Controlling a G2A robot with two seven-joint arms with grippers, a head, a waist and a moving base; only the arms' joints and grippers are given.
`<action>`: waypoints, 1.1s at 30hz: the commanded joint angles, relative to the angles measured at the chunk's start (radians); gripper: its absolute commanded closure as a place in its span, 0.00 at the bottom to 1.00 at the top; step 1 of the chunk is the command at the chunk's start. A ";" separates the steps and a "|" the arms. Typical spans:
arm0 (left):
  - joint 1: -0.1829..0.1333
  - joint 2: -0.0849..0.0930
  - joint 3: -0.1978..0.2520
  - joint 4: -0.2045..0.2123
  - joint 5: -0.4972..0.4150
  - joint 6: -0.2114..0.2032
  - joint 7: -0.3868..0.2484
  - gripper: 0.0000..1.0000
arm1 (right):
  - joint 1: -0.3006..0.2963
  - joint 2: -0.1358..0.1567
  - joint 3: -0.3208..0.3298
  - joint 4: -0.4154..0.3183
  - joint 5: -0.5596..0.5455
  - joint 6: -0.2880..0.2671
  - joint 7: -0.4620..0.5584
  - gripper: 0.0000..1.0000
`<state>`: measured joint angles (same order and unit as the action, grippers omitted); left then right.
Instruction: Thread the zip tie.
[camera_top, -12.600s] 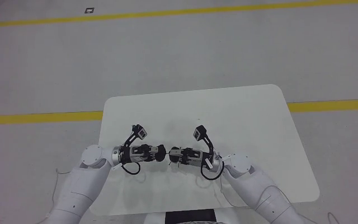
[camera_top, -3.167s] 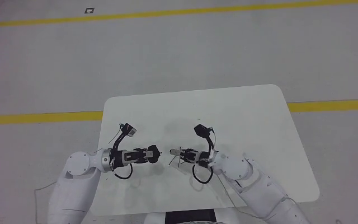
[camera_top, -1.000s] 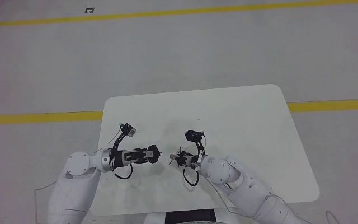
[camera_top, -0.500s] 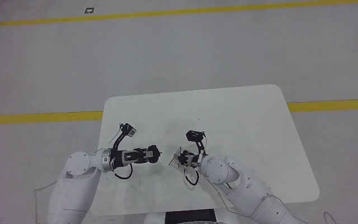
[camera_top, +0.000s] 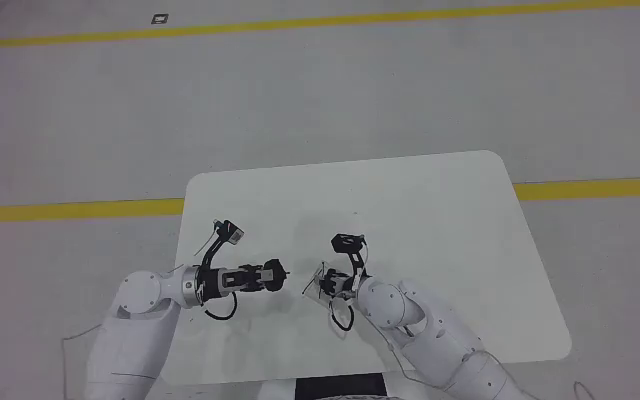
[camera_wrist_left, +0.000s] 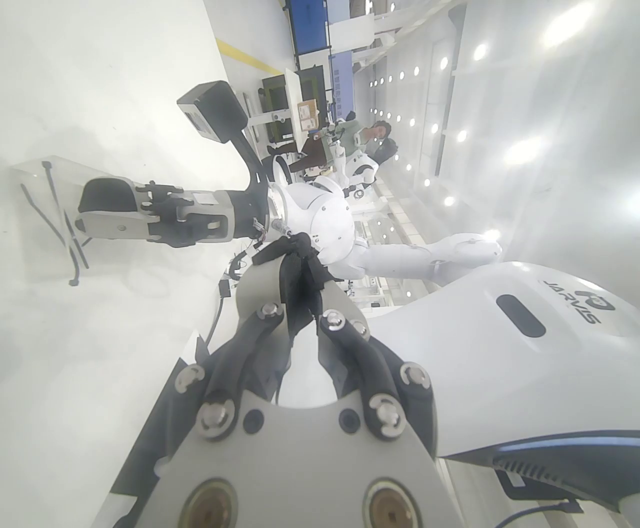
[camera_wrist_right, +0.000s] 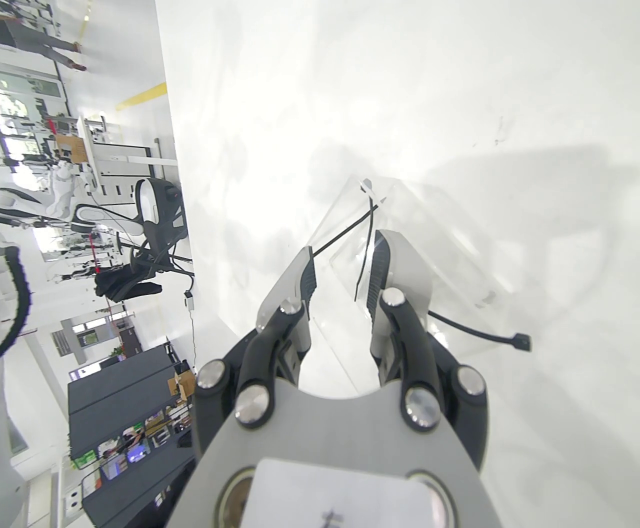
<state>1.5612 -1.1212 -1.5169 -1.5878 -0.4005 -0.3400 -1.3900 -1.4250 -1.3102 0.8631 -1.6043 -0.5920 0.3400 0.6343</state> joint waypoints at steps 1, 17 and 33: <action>0.000 0.000 0.000 0.000 0.000 0.000 0.000 1.00 | -0.002 -0.006 0.005 0.001 -0.015 0.000 0.009 0.78; 0.000 0.000 0.000 0.000 0.000 0.000 0.000 1.00 | -0.018 -0.069 0.056 0.030 -0.105 0.000 0.074 0.81; 0.000 0.000 0.000 0.000 0.000 0.000 0.000 1.00 | -0.059 -0.127 0.112 0.009 -0.218 0.000 0.126 0.80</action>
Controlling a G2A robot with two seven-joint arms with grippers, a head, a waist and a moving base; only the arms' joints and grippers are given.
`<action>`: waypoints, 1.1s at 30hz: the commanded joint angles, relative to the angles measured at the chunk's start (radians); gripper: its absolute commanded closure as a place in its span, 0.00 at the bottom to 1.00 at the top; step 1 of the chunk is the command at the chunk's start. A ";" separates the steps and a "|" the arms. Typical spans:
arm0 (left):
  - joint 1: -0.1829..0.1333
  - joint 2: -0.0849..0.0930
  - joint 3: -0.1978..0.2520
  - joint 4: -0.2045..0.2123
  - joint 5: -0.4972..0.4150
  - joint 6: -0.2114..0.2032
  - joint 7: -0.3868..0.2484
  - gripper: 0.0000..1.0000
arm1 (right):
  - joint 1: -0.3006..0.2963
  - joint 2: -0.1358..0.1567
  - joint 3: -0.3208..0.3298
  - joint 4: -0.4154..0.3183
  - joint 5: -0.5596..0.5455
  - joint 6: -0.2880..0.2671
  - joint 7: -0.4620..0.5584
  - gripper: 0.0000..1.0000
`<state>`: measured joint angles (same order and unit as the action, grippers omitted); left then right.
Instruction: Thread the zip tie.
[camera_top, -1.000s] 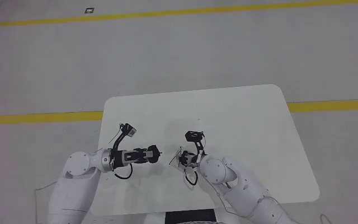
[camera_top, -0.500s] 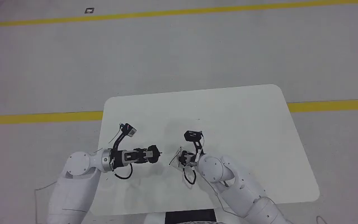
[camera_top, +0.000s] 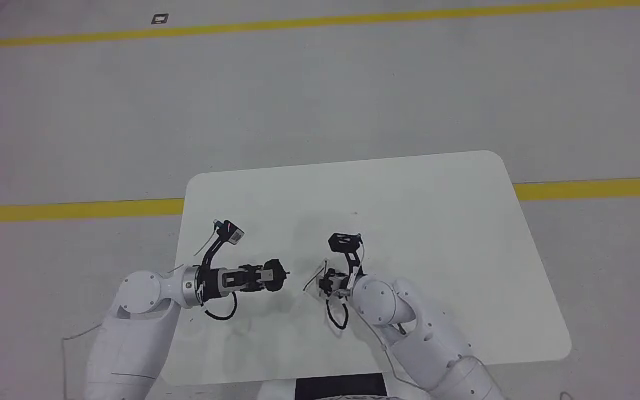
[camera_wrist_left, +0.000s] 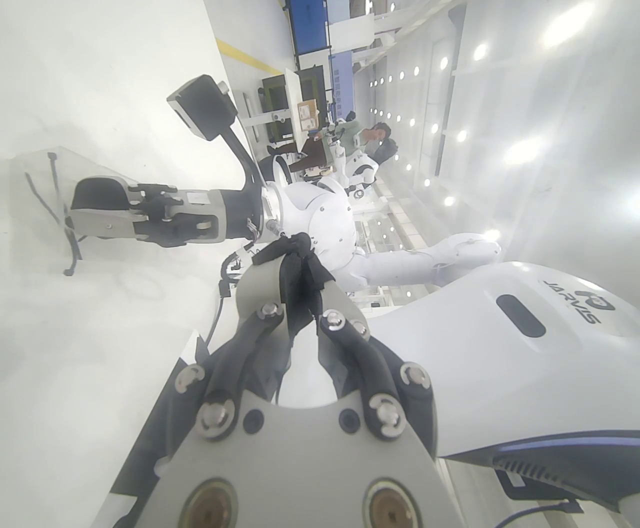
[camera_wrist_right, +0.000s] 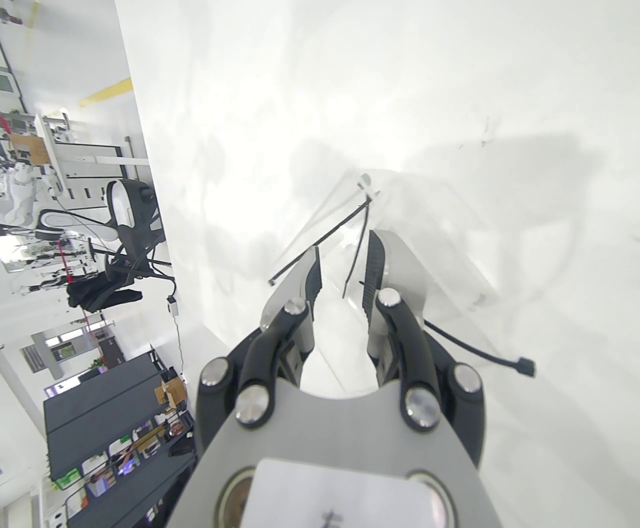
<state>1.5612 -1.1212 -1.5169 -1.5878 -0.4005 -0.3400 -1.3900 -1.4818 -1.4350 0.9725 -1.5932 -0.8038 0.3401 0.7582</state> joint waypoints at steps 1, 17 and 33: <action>0.000 0.000 0.000 0.000 0.000 0.000 0.000 1.00 | -0.008 -0.007 0.006 -0.009 -0.017 0.000 0.007 0.80; 0.000 0.000 0.000 0.000 0.000 0.000 0.000 1.00 | -0.071 -0.071 0.056 -0.069 -0.194 0.000 0.076 0.86; 0.000 0.000 0.000 0.000 0.000 0.000 0.000 1.00 | -0.077 -0.146 0.076 -0.057 -0.337 0.000 0.124 0.85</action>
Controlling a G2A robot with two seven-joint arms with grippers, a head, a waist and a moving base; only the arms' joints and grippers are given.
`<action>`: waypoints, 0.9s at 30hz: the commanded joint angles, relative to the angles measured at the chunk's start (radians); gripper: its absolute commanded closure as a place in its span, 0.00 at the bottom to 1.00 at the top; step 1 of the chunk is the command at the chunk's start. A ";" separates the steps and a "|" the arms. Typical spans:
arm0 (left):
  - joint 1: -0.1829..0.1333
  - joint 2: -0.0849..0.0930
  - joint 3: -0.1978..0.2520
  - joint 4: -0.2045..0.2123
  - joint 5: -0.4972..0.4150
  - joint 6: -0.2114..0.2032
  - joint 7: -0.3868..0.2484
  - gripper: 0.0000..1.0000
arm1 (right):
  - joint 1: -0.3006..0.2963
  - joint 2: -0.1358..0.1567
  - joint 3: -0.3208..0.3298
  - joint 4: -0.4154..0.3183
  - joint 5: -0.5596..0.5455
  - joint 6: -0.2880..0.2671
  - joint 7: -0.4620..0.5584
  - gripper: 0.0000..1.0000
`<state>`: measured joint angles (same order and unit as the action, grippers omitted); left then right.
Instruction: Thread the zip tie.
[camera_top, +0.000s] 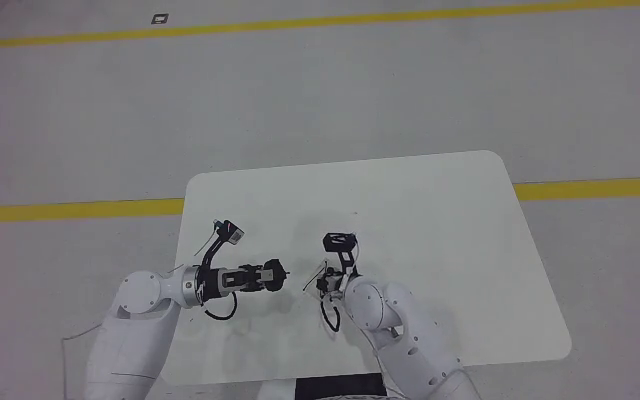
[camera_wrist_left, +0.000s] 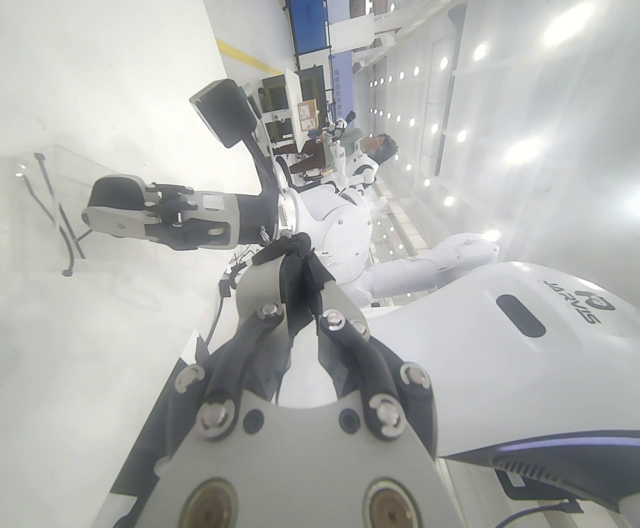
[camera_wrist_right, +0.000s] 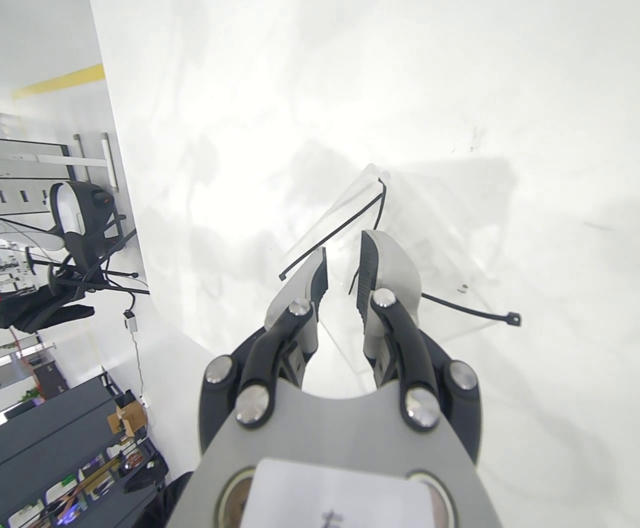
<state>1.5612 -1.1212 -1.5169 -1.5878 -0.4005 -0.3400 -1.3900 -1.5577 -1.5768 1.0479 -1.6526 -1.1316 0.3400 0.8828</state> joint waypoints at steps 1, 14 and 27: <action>0.000 0.000 0.000 0.000 0.000 0.000 0.000 1.00 | -0.002 -0.009 0.002 0.004 -0.017 0.000 0.001 0.84; 0.000 0.000 0.000 0.000 0.000 0.000 0.000 1.00 | -0.016 -0.077 0.022 0.038 -0.149 0.000 0.018 0.81; 0.000 0.000 0.000 0.000 0.000 0.000 0.000 1.00 | 0.006 -0.106 0.022 0.077 -0.211 0.000 0.033 0.81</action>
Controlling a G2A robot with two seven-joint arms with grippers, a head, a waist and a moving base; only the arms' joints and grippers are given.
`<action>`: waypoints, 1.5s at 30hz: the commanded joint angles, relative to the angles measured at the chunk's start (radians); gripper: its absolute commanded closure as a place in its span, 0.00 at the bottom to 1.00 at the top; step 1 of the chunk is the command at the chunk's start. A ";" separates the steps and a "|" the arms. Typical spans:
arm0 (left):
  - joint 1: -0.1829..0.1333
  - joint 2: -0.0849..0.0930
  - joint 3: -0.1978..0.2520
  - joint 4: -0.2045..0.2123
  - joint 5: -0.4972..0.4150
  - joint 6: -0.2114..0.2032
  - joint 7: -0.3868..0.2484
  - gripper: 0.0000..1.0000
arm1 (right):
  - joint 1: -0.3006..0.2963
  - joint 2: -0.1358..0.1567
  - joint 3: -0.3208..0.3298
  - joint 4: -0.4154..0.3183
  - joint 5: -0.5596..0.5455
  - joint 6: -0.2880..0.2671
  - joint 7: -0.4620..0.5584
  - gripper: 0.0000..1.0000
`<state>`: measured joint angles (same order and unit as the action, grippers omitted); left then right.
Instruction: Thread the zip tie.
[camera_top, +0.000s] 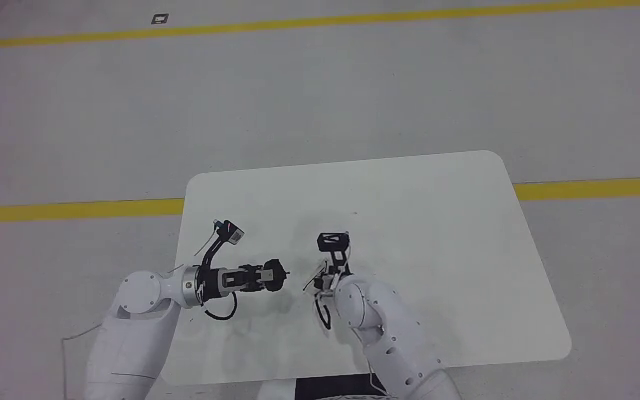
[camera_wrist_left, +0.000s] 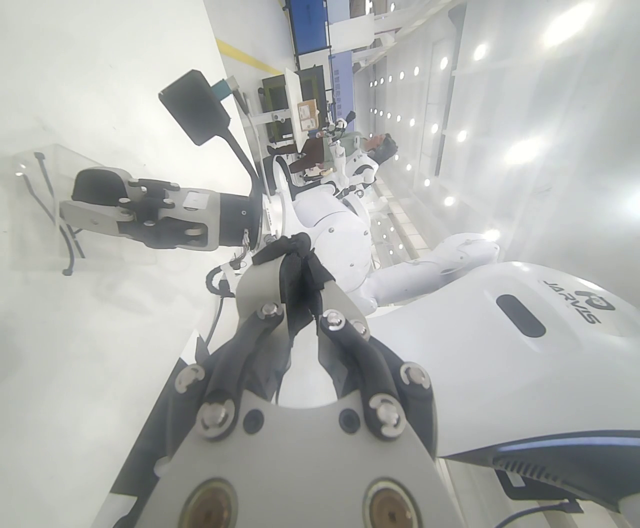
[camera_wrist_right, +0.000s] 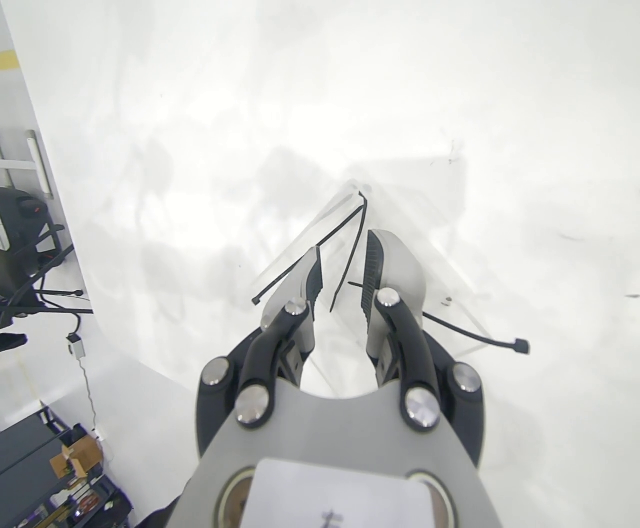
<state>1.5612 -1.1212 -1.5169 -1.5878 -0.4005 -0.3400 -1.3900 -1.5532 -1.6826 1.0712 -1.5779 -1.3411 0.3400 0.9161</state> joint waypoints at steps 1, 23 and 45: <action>0.000 0.000 0.000 0.000 0.000 0.000 0.000 1.00 | 0.003 -0.001 -0.002 0.004 -0.003 0.000 -0.001 0.81; 0.000 0.000 0.000 0.000 0.000 0.000 0.000 1.00 | 0.029 -0.008 -0.014 0.052 -0.036 0.000 0.010 0.84; 0.000 0.000 0.000 0.000 0.000 0.000 0.000 1.00 | 0.032 -0.010 -0.011 0.060 -0.050 0.000 0.017 1.00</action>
<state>1.5612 -1.1212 -1.5169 -1.5878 -0.4005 -0.3400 -1.3900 -1.5207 -1.6928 1.0608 -1.5168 -1.3927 0.3400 0.9338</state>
